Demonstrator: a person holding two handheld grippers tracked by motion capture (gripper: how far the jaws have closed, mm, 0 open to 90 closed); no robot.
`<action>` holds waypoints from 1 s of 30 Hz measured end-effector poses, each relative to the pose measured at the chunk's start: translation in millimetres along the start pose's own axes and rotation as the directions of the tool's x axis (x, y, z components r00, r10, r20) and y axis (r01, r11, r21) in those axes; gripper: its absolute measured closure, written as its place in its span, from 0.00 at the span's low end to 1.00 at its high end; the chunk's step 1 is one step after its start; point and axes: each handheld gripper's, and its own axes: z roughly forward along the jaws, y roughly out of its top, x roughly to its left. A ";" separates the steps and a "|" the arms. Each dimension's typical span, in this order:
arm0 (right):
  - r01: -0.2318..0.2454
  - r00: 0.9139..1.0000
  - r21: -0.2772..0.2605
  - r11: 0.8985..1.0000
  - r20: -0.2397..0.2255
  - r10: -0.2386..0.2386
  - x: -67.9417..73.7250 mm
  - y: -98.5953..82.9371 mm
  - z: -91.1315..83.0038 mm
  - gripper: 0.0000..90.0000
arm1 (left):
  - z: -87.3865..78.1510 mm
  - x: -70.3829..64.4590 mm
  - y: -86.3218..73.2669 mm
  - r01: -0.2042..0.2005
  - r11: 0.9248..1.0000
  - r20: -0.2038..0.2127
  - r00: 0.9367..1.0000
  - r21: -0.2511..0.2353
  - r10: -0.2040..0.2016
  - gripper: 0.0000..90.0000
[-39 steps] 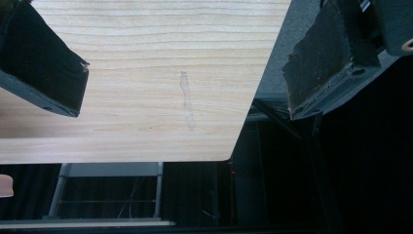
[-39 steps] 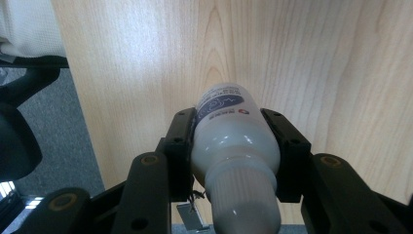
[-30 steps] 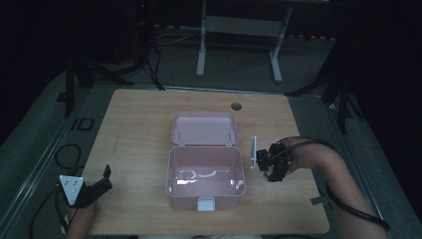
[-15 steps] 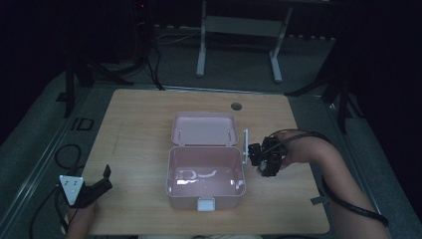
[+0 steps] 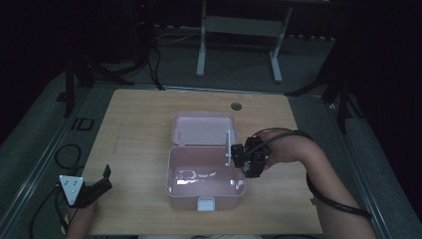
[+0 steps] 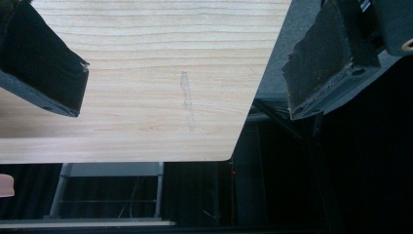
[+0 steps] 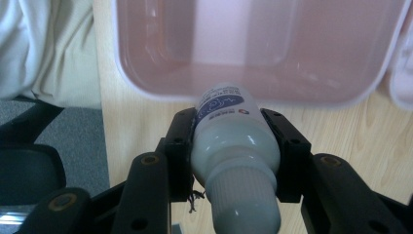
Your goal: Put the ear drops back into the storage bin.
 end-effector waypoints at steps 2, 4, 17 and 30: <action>0.010 1.000 -0.005 1.000 -0.001 -0.010 0.6 5.7 -0.7 0.66 | -0.1 0.1 0.0 0.000 1.000 0.001 1.000 0.000 0.000 0.03; 0.022 1.000 -0.008 1.000 -0.001 -0.022 0.9 10.9 -1.0 0.66 | -0.1 0.1 0.0 0.000 1.000 0.001 1.000 0.000 0.000 0.03; 0.086 0.996 -0.036 0.996 -0.022 -0.087 5.3 40.6 15.4 0.66 | 0.0 -0.4 0.1 -0.001 1.000 0.004 1.000 -0.001 0.001 0.03; 0.090 0.994 0.019 0.996 -0.071 -0.088 1.1 47.6 57.5 0.66 | 0.1 -0.4 0.0 0.000 1.000 0.004 1.000 -0.003 0.000 0.03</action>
